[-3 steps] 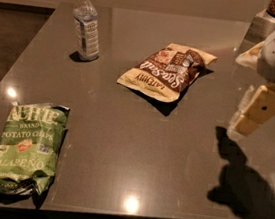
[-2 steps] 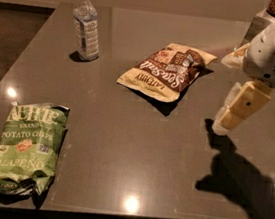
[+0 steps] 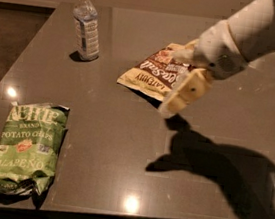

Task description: Move green jalapeno chip bag near brown chip bag

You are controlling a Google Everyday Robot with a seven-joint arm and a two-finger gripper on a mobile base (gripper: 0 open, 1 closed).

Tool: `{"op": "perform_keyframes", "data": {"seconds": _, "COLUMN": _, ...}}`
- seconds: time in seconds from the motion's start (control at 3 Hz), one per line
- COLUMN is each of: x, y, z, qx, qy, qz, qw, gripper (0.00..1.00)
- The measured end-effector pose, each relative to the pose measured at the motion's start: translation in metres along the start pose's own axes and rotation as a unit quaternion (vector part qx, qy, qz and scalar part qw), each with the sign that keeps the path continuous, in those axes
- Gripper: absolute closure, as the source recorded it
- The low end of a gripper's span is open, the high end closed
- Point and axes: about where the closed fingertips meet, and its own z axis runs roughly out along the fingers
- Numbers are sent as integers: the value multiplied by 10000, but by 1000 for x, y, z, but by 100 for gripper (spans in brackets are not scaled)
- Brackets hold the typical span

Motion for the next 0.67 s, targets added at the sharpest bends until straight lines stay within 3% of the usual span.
{"op": "perform_keyframes", "data": {"seconds": 0.33, "x": -36, "y": 14, "z": 30, "qx": -216, "qy": -361, "qz": -324, "qw": 9986, "gripper": 0}}
{"op": "perform_keyframes", "data": {"seconds": 0.67, "x": -72, "y": 37, "z": 66, "qx": -430, "qy": -476, "qz": -852, "qw": 9943, "gripper": 0}}
